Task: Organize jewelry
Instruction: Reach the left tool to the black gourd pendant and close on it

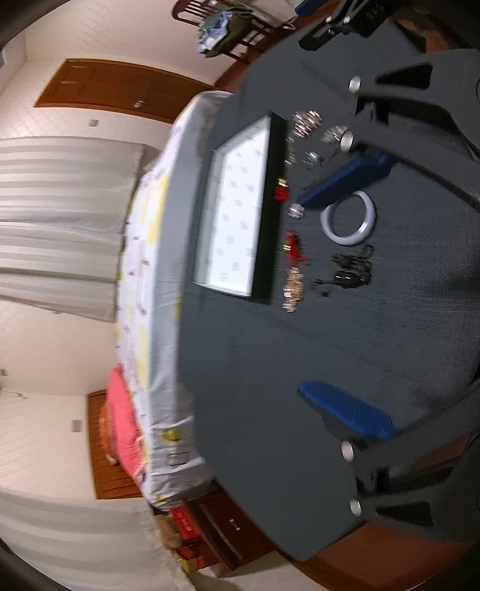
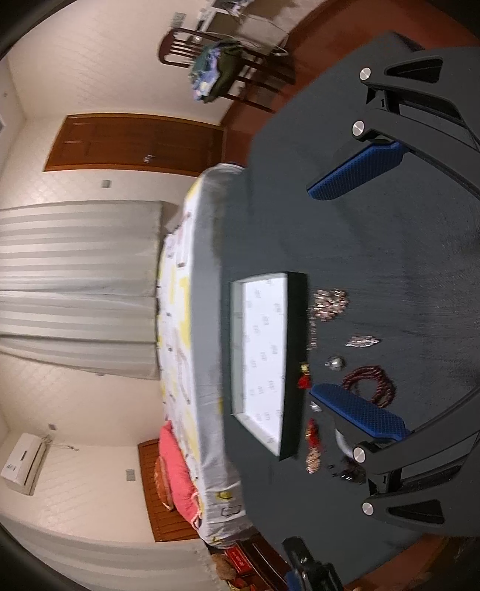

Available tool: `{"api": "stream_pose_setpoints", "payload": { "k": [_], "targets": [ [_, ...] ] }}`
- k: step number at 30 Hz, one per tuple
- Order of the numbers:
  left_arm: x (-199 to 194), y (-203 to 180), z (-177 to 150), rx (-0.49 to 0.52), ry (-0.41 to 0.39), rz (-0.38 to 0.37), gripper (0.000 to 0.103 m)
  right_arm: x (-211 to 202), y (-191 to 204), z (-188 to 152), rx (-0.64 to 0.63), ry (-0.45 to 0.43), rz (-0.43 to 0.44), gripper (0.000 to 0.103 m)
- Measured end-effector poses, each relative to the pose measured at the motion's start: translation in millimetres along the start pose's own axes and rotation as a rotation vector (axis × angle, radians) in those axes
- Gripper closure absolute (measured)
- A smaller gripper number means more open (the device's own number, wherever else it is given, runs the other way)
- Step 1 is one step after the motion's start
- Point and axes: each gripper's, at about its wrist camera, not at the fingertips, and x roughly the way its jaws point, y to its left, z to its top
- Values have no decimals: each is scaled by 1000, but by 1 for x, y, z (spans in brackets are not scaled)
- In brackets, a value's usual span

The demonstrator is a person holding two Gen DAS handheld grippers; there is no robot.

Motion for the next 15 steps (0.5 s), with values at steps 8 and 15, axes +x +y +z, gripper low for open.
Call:
{"api": "stream_pose_setpoints", "payload": {
  "k": [8, 15],
  "targets": [
    [71, -8, -28, 46, 170, -13, 30, 37, 2, -22, 12, 103, 19, 6],
    [102, -7, -41, 50, 258, -19, 35, 55, 4, -29, 21, 155, 33, 6]
  ]
}}
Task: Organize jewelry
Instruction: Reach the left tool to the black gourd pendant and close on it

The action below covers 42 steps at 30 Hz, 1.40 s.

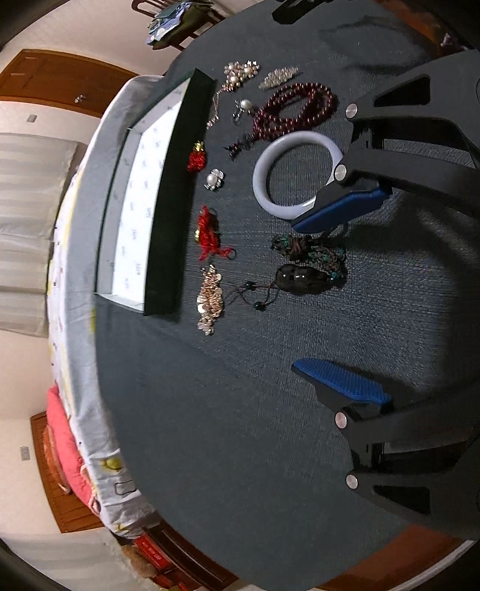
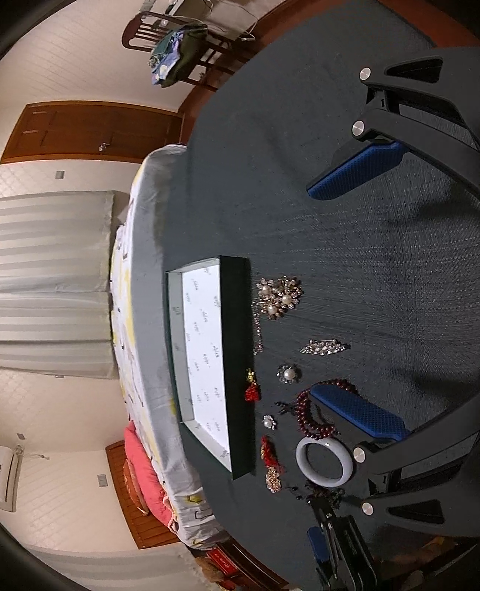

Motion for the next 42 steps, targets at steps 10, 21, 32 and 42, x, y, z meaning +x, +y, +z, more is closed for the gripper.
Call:
{"api": "stream_pose_setpoints", "payload": {
  "k": [10, 21, 32, 42],
  "targets": [
    [-3, 5, 5, -13, -3, 7, 37, 5, -5, 1, 20, 19, 8, 6],
    [11, 9, 8, 13, 33, 27, 39, 8, -1, 1, 16, 32, 17, 6],
    [10, 9, 7, 27, 34, 16, 53, 10, 1, -1, 12, 38, 18, 6],
    [8, 5, 5, 48, 22, -30, 86, 15, 3, -3, 6, 47, 24, 6]
  ]
}}
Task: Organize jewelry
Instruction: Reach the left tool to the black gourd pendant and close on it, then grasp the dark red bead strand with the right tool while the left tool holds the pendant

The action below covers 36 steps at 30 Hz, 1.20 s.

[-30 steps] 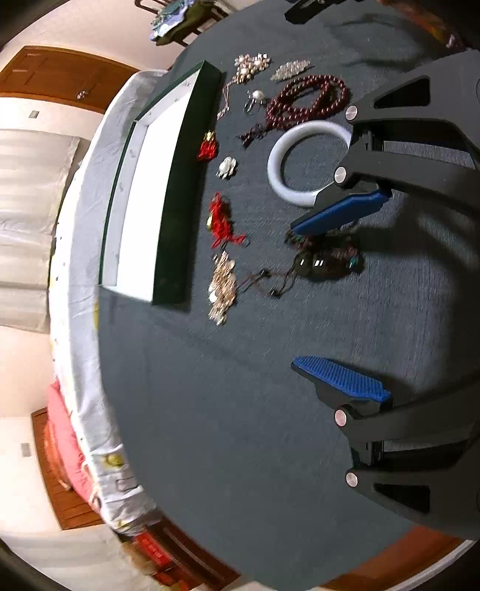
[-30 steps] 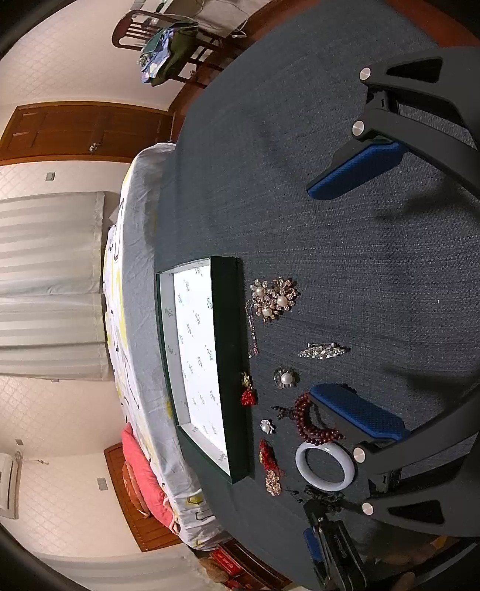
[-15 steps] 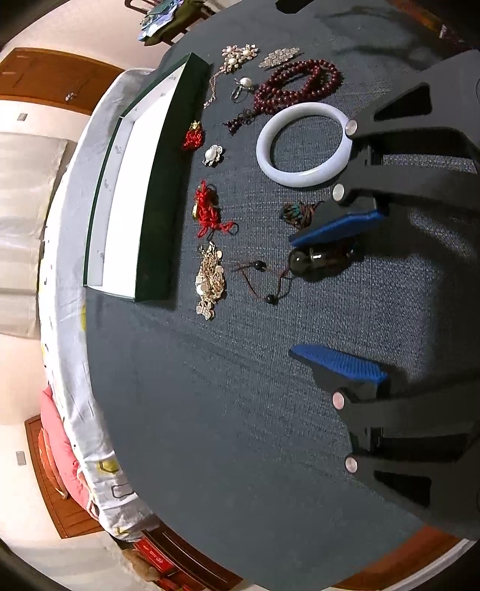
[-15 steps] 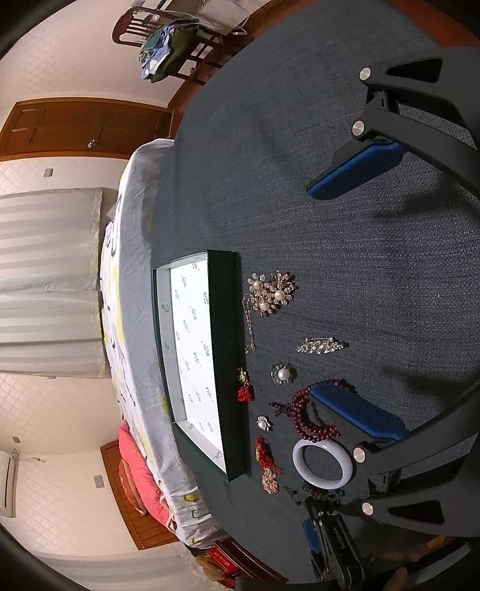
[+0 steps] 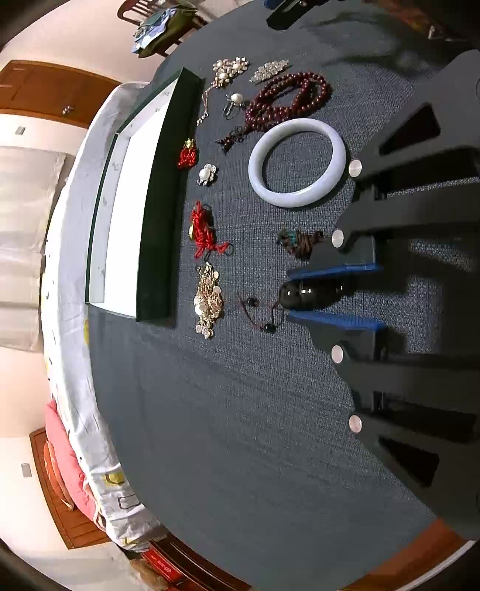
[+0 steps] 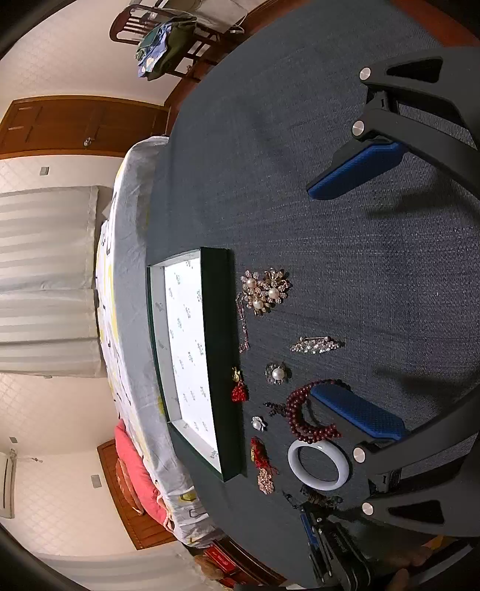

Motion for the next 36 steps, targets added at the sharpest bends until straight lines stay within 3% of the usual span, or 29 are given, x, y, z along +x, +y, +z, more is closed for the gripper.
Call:
{"api": "stream_pose_setpoints", "payload": {
  "k": [10, 20, 22, 24, 25, 36],
  "targets": [
    [-8, 7, 4, 2, -27, 44, 86, 5, 11, 0, -24, 18, 31, 6],
    [-17, 23, 7, -24, -56, 66, 86, 14, 49, 1, -108, 46, 118, 8],
    [-18, 27, 8, -33, -58, 70, 86, 19, 57, 1, -132, 68, 129, 12],
    [-19, 29, 9, -39, -60, 72, 86, 25, 63, -1, -157, 95, 124, 25],
    [-19, 31, 9, -42, -61, 72, 86, 29, 65, -2, -163, 111, 124, 27],
    [-20, 38, 11, -67, -64, 71, 86, 45, 80, 1, -220, 161, 100, 27]
  ]
}}
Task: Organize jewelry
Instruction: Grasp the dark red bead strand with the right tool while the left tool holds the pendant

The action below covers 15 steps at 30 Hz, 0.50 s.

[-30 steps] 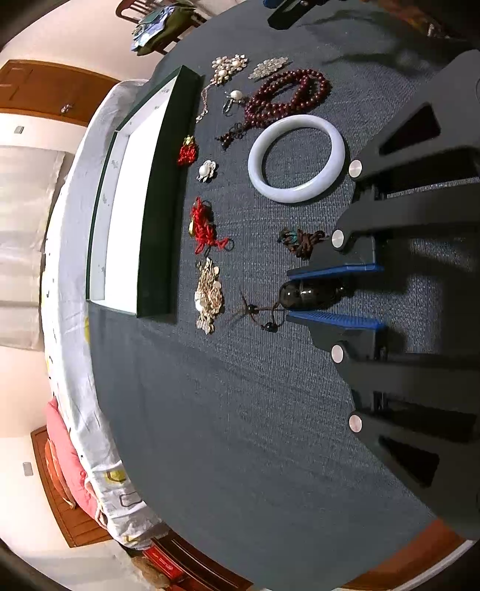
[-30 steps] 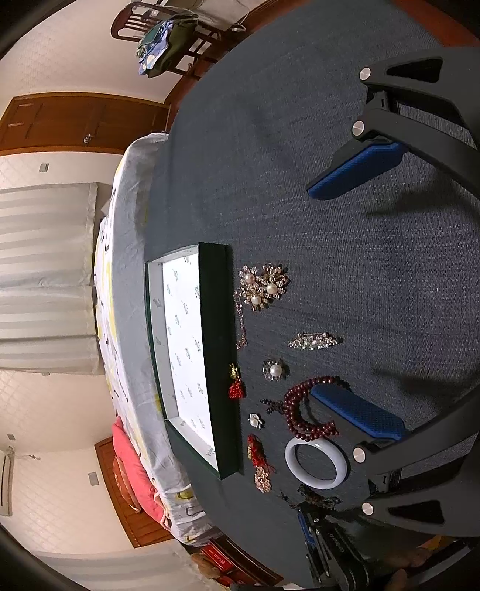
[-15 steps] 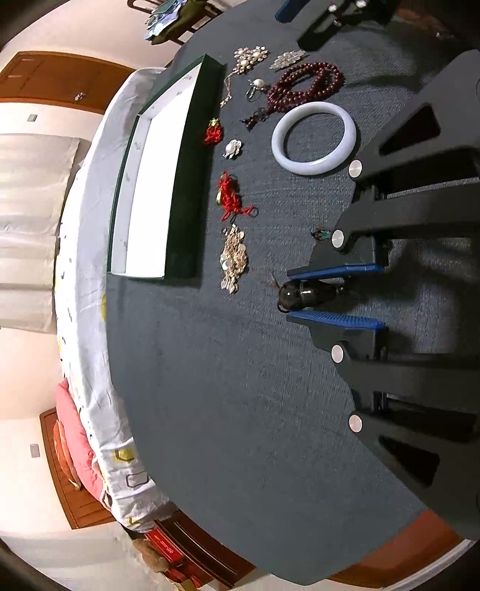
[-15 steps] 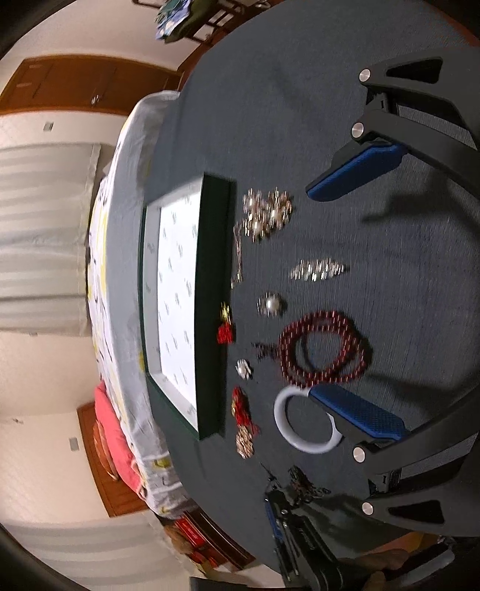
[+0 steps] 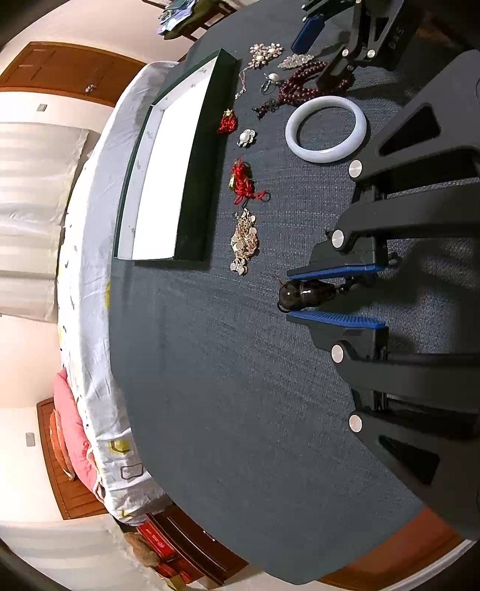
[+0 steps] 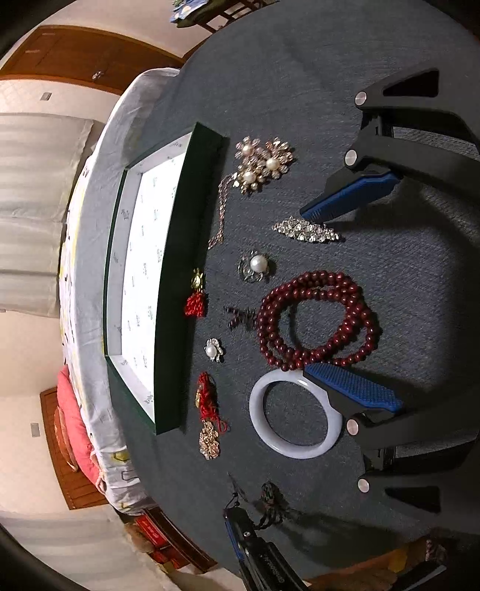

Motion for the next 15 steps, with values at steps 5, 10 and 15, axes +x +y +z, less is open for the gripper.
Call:
{"api": "stream_pose_setpoints", "payload": {
  "k": [5, 10, 15],
  "targets": [
    [0, 1, 1, -3, 2, 2, 86, -9, 1, -1, 10, -2, 47, 27],
    [3, 2, 0, -7, 8, 1, 86, -2, 3, -4, 9, 20, 52, 27],
    [5, 4, 1, -16, 14, -2, 86, 3, 4, 0, 0, 16, 30, 27]
  ]
}}
